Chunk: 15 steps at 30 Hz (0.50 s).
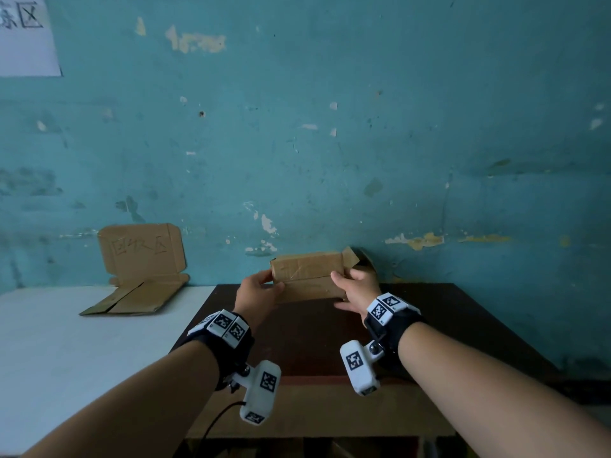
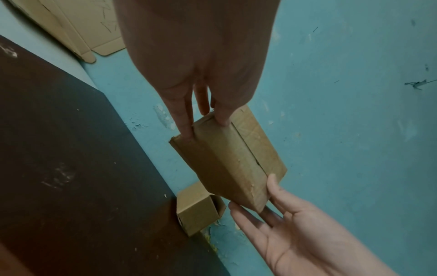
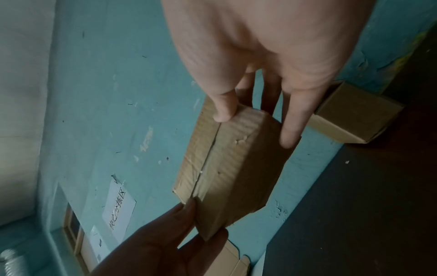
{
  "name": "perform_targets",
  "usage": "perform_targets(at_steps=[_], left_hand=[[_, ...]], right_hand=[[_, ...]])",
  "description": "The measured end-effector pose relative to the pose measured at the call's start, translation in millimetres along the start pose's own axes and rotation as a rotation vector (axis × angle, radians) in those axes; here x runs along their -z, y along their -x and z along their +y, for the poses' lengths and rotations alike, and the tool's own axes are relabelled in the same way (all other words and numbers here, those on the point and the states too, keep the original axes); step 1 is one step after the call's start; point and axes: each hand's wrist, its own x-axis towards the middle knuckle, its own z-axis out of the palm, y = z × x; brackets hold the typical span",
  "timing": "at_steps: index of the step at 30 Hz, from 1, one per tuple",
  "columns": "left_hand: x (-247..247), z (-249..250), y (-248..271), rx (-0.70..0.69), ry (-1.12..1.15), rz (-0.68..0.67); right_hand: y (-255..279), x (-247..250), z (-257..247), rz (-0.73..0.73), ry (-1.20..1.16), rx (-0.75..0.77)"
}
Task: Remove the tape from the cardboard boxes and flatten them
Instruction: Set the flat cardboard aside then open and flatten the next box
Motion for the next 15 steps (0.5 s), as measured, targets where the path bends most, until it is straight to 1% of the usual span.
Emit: perform_targets(at_steps=[3,6,11,15], left_hand=[[1,-3,2,-0.028,0.008,0.031],[2,-1,3,-0.028,0.059,0.035],[6,-1,6,-0.038,0.114,0.046],[6,-1,7,-0.04,0.131,0.043]], right_hand=[[1,0,5,0.024,0.003,0.037],[1,0,9,0.036,-0.022,0.057],[-1,2,14,0.073,0.034,0.119],[-2,2,11,0.081,-0.016,0.103]])
